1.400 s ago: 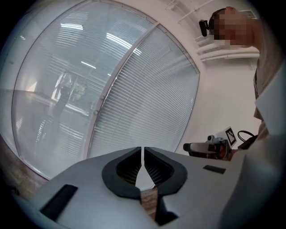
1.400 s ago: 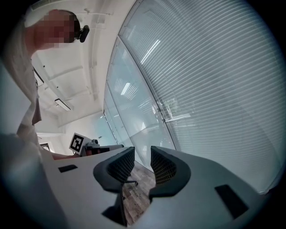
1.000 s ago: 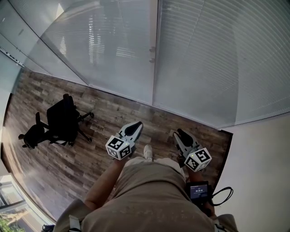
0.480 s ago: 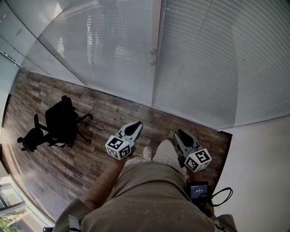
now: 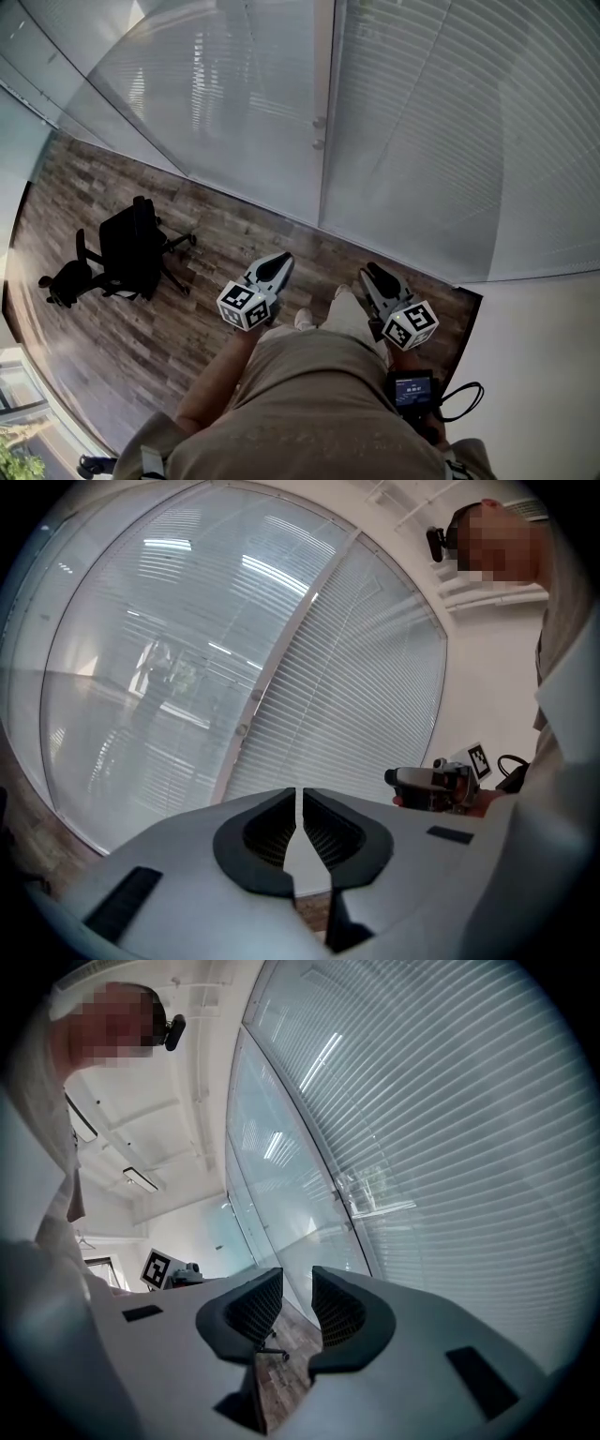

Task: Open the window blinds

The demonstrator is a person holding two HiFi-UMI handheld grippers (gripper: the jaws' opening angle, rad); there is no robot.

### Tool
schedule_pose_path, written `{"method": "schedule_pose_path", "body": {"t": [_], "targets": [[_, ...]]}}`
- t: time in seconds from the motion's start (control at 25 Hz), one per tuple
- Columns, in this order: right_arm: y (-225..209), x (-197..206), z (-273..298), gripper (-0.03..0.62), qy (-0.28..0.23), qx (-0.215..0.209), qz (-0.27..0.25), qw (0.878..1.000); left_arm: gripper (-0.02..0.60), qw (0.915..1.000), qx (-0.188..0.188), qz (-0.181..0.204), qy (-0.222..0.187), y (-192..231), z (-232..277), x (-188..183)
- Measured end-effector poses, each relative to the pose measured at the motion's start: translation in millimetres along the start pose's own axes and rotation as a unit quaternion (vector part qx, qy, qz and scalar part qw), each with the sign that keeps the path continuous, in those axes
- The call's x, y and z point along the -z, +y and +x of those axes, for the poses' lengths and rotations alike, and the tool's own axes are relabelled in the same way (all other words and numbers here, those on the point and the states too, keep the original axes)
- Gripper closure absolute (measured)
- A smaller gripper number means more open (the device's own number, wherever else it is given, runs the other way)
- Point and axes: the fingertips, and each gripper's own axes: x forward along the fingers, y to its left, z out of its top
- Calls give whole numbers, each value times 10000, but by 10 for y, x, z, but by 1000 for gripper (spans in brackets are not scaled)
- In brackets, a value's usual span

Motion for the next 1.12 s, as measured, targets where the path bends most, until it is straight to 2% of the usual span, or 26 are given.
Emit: {"method": "schedule_pose_path", "body": {"t": [0.6,1.12], "targets": [[-834,-657,289,491,-55,-568,129,9983,551,9994,-279,-94,-156,-166,958,-513],[-1275,-725,322,491,95,-940,129,9954,551,9967,-709,-340,-199,-155,1277,-372]]}}
